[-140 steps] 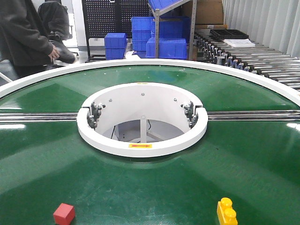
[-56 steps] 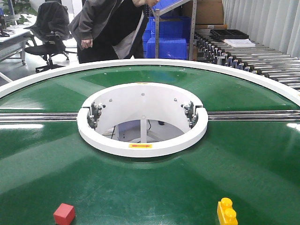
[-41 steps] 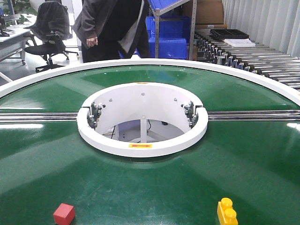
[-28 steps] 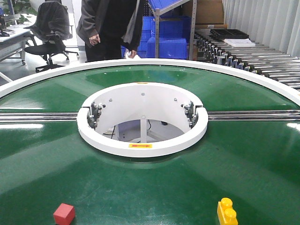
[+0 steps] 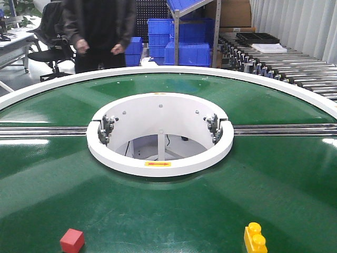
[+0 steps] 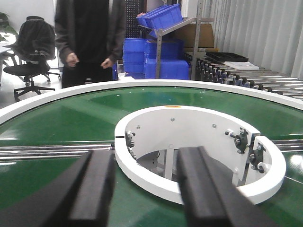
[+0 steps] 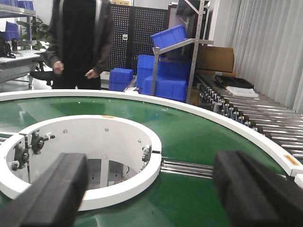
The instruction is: Pick red and yellow blocks into blue bin
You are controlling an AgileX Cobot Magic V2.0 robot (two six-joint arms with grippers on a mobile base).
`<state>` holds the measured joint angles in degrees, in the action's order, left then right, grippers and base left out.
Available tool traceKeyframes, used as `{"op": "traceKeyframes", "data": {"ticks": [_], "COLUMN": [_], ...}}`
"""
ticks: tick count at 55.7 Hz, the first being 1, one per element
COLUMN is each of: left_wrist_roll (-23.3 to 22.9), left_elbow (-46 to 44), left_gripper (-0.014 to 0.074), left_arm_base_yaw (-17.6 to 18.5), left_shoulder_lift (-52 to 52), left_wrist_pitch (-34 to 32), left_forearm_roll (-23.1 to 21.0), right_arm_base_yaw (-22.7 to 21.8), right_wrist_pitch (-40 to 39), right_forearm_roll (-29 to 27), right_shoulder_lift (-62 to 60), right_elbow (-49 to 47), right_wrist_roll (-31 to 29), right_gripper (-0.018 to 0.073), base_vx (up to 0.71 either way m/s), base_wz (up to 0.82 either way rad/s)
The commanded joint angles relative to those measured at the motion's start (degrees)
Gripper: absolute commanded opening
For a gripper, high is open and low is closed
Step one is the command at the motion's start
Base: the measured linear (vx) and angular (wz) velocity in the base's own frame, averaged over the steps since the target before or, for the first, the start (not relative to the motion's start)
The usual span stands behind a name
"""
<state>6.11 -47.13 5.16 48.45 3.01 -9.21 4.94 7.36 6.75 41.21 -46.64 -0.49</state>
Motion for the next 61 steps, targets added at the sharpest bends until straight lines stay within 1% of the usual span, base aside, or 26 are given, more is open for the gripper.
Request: {"op": "traceKeyframes", "data": {"ticks": [1, 5, 9, 16, 20, 29, 33, 38, 43, 49, 54, 61], "left_wrist_roll": [-0.1, -0.1, -0.2, -0.3, -0.3, -0.3, -0.3, -0.3, -0.3, -0.3, -0.3, -0.3], "left_elbow": [-2.1, -2.1, -2.1, -2.1, -2.1, -2.1, -2.1, -2.1, -2.1, -2.1, -2.1, -2.1], "left_gripper": [0.0541, 0.0546, 0.0540, 0.0537, 0.0537, 0.0537, 0.0537, 0.0537, 0.0537, 0.0537, 0.0537, 0.0537], "left_arm_base_yaw": [0.5, 0.5, 0.5, 0.5, 0.5, 0.5, 0.5, 0.5, 0.5, 0.5, 0.5, 0.5], "left_shoulder_lift": [-0.6, -0.6, -0.6, -0.6, -0.6, -0.6, -0.6, -0.6, -0.6, -0.6, -0.6, -0.6], "left_wrist_pitch": [-5.0, -5.0, -5.0, -5.0, -5.0, -4.7, -4.6, -4.6, -4.6, -4.4, -4.0, -3.3], "left_forearm_roll": [-0.1, -0.1, -0.1, -0.1, -0.1, -0.1, -0.1, -0.1, -0.1, -0.1, -0.1, -0.1], "right_arm_base_yaw": [-0.3, -0.3, -0.3, -0.1, 1.2, 5.6, 6.1, 6.1, 6.1, 6.1, 6.1, 6.1], "right_wrist_pitch": [-6.8, -7.4, -4.6, 8.7, 16.3, 29.6, 35.1, 40.5, 43.7, 46.0, 46.0, 45.4], "right_forearm_roll": [-0.1, -0.1, -0.1, -1.0, -2.3, -2.4, -2.6, -4.4, -6.8, -7.5, -7.1, -3.9], "right_shoulder_lift": [-0.1, -0.1, 1.0, 7.8, 13.4, 28.1, 35.0, 42.2, 49.2, 56.3, 59.8, 62.6], "right_elbow": [-2.0, -2.0, -2.3, -6.9, -10.8, -21.0, -25.0, -29.5, -33.0, -36.0, -37.0, -37.0], "right_wrist_roll": [0.1, 0.9, 1.6, 2.6, 2.2, 1.8, 2.2, 2.7, 2.1, 2.0, 2.1, 4.3], "right_gripper": [0.0694, 0.0694, 0.0679, 0.0624, 0.0605, 0.0601, 0.0601, 0.0599, 0.0596, 0.0587, 0.0582, 0.0582], "base_vx": [0.00, 0.00, 0.00, 0.00, 0.00, 0.00, 0.00, 0.00, 0.00, 0.00, 0.00, 0.00], "base_wz": [0.00, 0.00, 0.00, 0.00, 0.00, 0.00, 0.00, 0.00, 0.00, 0.00, 0.00, 0.00]}}
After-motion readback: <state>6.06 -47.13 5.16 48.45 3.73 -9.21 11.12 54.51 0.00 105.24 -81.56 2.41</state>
